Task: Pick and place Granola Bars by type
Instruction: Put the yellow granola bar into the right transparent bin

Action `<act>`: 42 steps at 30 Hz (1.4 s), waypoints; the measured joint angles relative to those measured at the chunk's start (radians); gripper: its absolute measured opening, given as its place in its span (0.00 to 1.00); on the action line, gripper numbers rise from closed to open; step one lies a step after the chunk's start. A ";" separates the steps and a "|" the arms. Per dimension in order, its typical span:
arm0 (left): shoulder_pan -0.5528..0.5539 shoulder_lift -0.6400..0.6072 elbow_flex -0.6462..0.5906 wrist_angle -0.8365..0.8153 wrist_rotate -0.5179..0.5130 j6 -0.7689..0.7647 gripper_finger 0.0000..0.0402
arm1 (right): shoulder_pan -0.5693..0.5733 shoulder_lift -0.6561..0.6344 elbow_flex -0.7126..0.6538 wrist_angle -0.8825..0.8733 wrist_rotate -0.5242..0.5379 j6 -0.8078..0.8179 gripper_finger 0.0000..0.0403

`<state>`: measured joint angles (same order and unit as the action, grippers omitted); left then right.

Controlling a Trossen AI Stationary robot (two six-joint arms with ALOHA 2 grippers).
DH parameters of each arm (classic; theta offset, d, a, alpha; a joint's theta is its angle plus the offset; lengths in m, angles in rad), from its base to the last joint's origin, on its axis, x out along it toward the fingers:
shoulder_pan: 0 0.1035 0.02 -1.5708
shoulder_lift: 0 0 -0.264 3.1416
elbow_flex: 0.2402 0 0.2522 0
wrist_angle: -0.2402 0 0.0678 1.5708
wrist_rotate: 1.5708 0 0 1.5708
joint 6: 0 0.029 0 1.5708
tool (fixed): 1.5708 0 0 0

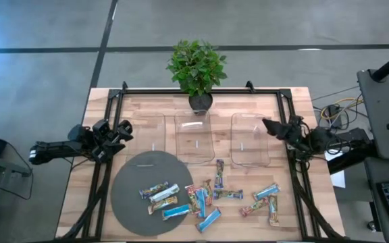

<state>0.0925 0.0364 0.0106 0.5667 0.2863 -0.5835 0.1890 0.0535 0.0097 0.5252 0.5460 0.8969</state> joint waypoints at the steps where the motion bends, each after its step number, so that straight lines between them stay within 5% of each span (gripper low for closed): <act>1: 0.000 0.000 0.000 0.000 0.000 0.000 0.48 | 0.000 0.007 0.000 0.018 -0.017 0.007 0.60; 33: 0.000 0.000 0.000 0.000 0.000 0.000 0.48 | -0.006 0.174 0.005 0.276 -0.080 -0.053 0.60; 42: 0.000 0.000 0.000 0.000 0.000 0.000 0.48 | -0.006 0.340 0.207 0.226 -0.160 -0.232 0.60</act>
<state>0.0925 0.0366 0.0107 0.5667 0.2865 -0.5835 0.1826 0.3940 0.2166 0.7512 0.3861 0.6645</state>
